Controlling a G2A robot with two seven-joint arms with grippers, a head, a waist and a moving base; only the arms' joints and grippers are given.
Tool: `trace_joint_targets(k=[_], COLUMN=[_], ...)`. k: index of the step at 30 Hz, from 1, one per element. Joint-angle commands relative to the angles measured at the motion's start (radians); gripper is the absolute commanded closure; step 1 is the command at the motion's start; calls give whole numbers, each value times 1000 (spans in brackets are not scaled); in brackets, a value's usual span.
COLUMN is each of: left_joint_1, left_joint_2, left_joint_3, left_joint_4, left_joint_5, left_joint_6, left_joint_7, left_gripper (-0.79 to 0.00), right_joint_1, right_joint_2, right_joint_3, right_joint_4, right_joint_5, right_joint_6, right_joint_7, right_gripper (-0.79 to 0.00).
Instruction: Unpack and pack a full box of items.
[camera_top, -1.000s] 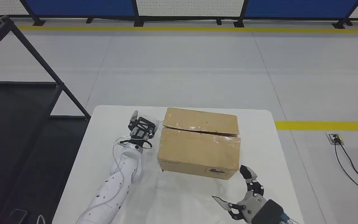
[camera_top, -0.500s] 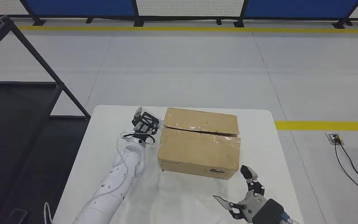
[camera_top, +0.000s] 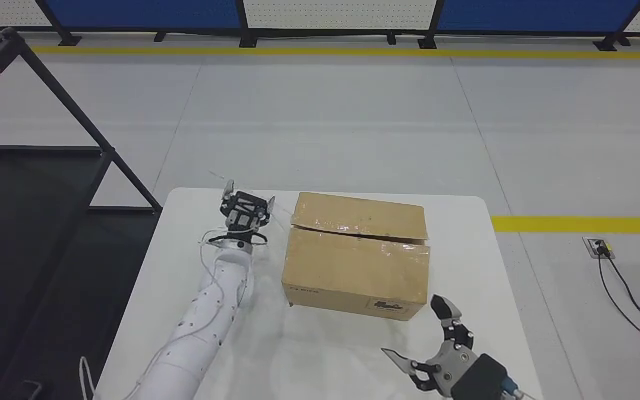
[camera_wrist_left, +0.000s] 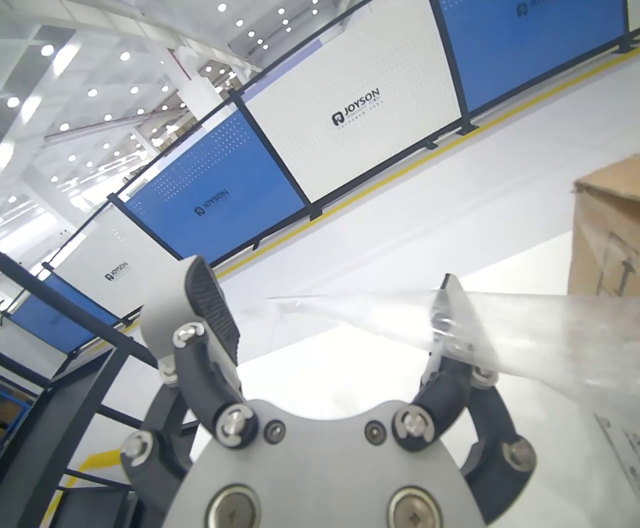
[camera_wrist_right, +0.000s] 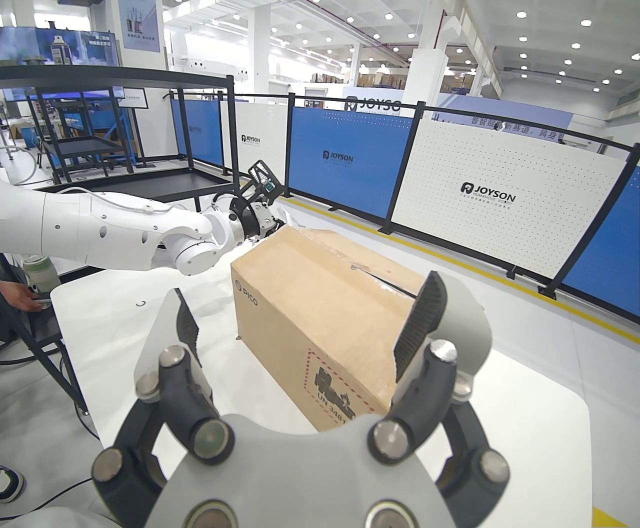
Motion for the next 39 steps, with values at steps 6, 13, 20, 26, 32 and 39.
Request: trace_joint_targets(k=[6, 13, 20, 26, 32, 39], left_joint_1=[55, 128, 232, 310, 366, 397], left_joint_2=[9, 25, 41, 49, 53, 52], left_joint_3=[-47, -106, -156, -182, -210, -223], left_joint_4=[-65, -169, -282, -350, -409, -418], left_joint_5=[-27, -41, -25, 11, 14, 12], left_joint_6=[42, 50, 66, 89, 100, 97], left_joint_7=[35, 42, 24, -12, -50, -96], left_gripper=[-785, -785, -785, -785, -785, -785], right_joint_1=[24, 43, 63, 87, 126, 156], right_joint_2=[2, 3, 6, 9, 11, 13], right_joint_3=[-9, -17, -18, -23, -33, -42], right_joint_4=[7, 11, 23, 33, 48, 58], right_joint_5=[4, 4, 11, 14, 22, 28], right_joint_6=[-15, -31, -55, -80, -107, -124], right_joint_7=[13, 24, 28, 39, 56, 70], right_gripper=[-785, -785, -785, -785, -785, -785])
